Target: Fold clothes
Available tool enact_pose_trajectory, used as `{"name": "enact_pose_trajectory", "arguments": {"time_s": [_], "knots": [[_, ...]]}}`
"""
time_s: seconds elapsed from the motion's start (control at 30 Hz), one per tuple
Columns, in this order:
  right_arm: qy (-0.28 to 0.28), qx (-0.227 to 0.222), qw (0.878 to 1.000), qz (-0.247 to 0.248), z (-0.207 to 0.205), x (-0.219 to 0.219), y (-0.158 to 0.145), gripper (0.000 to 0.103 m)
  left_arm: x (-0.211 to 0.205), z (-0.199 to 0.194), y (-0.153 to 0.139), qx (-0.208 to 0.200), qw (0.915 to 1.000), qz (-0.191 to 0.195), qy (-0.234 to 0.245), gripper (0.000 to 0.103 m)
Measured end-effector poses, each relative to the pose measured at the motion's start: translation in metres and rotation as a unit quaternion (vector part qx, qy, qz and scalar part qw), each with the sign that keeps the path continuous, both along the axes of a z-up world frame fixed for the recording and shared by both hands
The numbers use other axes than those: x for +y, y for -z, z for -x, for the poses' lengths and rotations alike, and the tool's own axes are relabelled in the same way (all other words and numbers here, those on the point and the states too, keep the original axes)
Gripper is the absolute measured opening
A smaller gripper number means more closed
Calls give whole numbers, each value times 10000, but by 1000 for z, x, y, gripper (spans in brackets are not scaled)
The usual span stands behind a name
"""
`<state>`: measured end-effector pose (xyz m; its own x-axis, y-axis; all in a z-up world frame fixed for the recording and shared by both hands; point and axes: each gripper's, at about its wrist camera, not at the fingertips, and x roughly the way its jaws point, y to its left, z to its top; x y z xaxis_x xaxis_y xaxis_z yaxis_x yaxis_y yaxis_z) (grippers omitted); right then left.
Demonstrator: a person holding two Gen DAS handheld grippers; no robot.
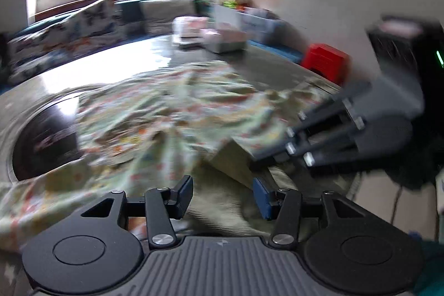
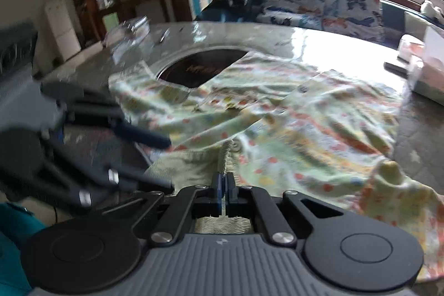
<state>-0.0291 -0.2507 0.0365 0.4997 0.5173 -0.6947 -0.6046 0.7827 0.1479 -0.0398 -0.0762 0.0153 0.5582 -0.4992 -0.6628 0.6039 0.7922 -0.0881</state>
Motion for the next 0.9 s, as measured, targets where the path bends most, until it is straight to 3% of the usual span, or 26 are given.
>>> {"name": "enact_pose_trajectory", "arguments": {"time_s": [0.1,0.27,0.33,0.4,0.57,0.7,0.9], "knots": [[146,-33,9998,-120,1,-8,-5,2,-11,-2,10,44,9993,-203,301,50],[166,-38,9997,-191,1,-9,-6,1,-16,-9,24,231,9984,-440,282,44],[159,-53,9997,-193,1,-8,-6,1,-15,-10,27,209,9980,-537,246,32],[146,-69,9996,-210,1,-7,-7,1,-11,-14,27,295,9985,-410,205,11],[131,-174,9995,-219,5,-7,-14,1,3,-13,17,391,9986,212,270,9],[-168,-113,9996,-190,8,5,-14,2,0,-13,27,536,9975,209,404,9],[-407,-113,9988,-264,0,20,-16,12,0,-10,30,571,9968,242,511,15]]}}
